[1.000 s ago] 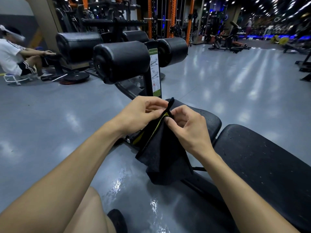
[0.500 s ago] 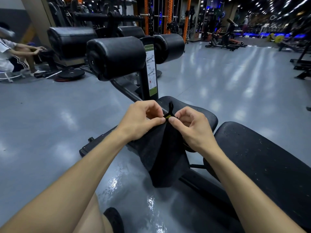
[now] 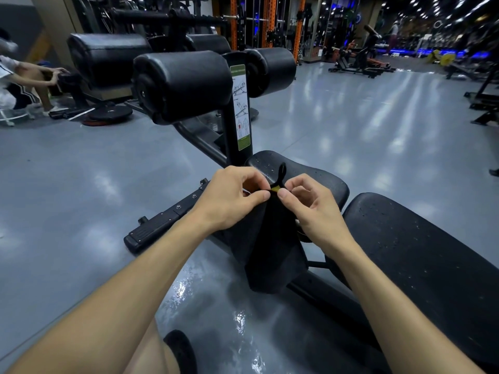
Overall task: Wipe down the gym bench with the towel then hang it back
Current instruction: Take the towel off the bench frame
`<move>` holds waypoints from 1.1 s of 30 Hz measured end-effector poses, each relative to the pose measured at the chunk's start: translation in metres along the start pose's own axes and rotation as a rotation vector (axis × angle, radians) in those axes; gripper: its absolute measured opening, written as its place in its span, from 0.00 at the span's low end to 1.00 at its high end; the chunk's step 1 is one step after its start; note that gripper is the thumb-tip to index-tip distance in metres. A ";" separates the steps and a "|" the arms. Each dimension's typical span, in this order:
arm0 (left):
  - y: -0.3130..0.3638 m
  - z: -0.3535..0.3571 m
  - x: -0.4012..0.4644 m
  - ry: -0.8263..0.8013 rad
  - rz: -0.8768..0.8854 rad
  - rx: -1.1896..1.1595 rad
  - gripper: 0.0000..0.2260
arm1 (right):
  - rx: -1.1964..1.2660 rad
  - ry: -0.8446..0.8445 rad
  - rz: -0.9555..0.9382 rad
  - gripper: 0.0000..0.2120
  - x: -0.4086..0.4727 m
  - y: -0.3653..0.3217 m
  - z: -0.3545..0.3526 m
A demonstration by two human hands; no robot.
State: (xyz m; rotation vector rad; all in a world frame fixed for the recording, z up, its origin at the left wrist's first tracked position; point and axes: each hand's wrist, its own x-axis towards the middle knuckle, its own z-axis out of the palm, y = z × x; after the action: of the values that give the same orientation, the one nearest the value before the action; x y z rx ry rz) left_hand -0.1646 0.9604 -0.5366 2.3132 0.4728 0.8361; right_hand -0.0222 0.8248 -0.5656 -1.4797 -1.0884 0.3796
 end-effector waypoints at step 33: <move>-0.015 -0.034 -0.025 0.051 -0.024 -0.162 0.14 | 0.381 -0.049 0.118 0.07 0.016 0.022 -0.024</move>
State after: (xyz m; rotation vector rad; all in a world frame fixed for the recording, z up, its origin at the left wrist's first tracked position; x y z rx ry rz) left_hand -0.2071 0.9736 -0.5372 2.1391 0.4372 0.8906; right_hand 0.0132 0.8259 -0.5744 -1.2006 -0.9084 0.6703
